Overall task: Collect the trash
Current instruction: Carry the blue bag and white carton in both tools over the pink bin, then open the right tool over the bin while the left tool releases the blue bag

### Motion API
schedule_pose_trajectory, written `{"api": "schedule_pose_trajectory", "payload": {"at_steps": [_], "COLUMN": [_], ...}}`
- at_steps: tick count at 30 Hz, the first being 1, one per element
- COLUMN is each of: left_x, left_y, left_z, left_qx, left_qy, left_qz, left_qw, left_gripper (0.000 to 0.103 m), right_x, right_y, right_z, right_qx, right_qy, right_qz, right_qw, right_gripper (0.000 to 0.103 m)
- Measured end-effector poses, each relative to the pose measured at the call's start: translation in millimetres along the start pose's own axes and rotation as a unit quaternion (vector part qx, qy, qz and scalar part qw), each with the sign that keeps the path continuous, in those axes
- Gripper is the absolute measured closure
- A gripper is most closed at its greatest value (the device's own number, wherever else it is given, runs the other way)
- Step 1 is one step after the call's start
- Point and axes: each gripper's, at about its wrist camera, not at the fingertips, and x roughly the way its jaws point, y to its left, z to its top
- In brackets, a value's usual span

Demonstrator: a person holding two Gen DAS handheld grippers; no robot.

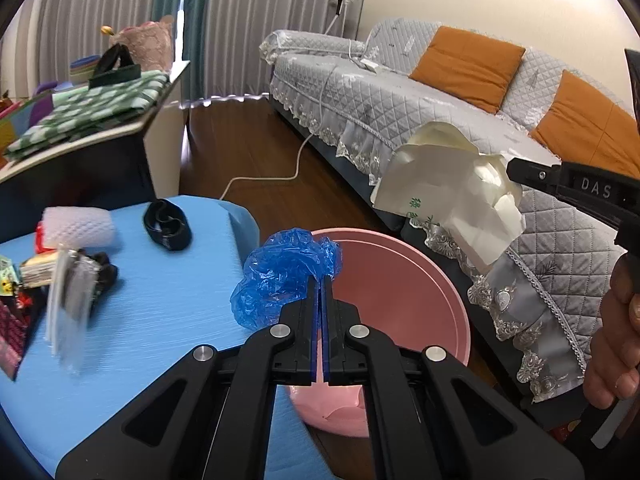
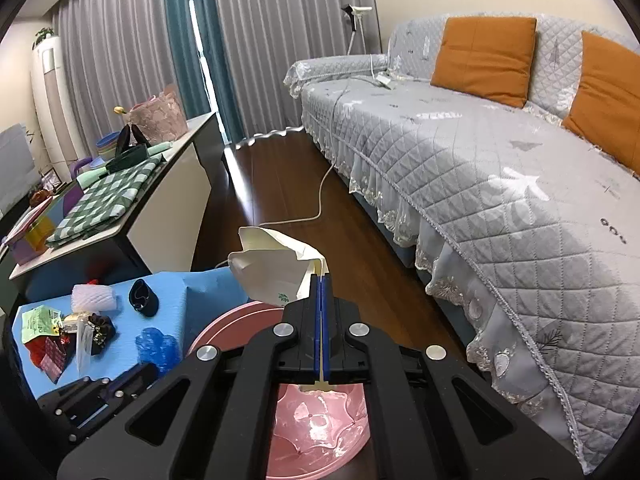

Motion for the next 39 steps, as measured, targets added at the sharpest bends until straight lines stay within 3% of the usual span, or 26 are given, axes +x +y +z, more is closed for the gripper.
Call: {"api": "schedule_pose_trajectory", "payload": {"at_steps": [12,32,34,35,37,38,39], "left_x": [21,18,17,16,12,10,8], "left_y": [0,-3,-3,-4,-2,-1,0], "left_z": [-2,0,0,0,-1,-1,-1], "left_qx": [-0.006,-0.005,-0.006,-0.007,-0.011,-0.012,-0.012], "left_qy": [0.020,0.022,0.022,0.022,0.019,0.017,0.017], "left_qz": [-0.001,-0.008,-0.007,-0.005,-0.001,0.002,0.005], "left_qw": [0.9998,0.9997,0.9997,0.9997,0.9998,0.9998,0.9998], "left_gripper": [0.102,0.102,0.099,0.091,0.075,0.074,0.074], "right_x": [19,18,18,18,19,18,17], "right_y": [1,3,0,-1,-4,-6,-6], "right_z": [-2,-1,-1,-1,-1,-1,-1], "right_qx": [0.007,0.007,0.010,0.012,0.018,0.020,0.021], "right_qy": [0.022,0.023,0.025,0.027,0.027,0.024,0.022], "right_qz": [0.003,0.001,-0.001,-0.004,-0.008,-0.013,-0.016], "right_qw": [1.000,1.000,1.000,1.000,0.999,0.999,0.999], "right_gripper": [0.103,0.102,0.098,0.095,0.077,0.064,0.059]}}
